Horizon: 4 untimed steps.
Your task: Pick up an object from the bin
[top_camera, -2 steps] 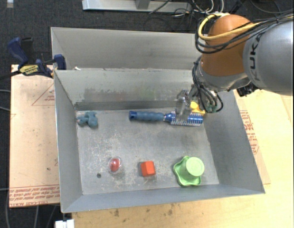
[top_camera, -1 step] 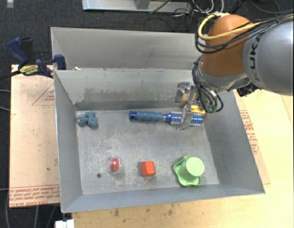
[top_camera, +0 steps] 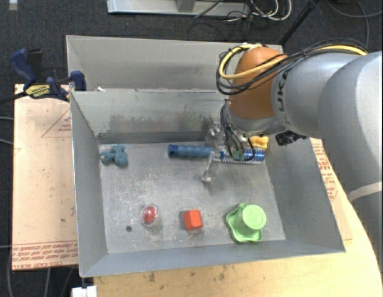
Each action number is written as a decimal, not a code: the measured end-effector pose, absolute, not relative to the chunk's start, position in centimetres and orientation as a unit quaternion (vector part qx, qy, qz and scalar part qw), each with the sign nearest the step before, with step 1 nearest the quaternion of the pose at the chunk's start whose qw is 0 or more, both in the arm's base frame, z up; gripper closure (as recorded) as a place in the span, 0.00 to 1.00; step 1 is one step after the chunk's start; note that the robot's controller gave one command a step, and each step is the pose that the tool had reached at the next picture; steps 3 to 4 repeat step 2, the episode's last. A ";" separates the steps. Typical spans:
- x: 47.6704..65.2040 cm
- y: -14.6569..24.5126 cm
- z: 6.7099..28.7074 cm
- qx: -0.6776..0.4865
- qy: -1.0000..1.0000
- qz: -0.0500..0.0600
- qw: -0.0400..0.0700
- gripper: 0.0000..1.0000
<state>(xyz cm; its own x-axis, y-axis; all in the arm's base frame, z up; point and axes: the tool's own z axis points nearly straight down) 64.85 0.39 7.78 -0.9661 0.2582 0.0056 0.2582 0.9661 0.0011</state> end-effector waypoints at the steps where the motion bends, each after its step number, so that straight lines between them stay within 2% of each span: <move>1: 65.0 0.3 8.3 -0.130 -0.991 -0.001 -0.001 1.00; 2: 63.6 0.2 23.8 -0.117 -0.993 -0.001 -0.005 1.00; 4: 63.6 0.2 23.8 -0.117 -0.993 -0.001 -0.005 1.00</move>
Offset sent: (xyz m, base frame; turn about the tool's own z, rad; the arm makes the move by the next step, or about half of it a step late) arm 0.0000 0.0000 0.0000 0.0000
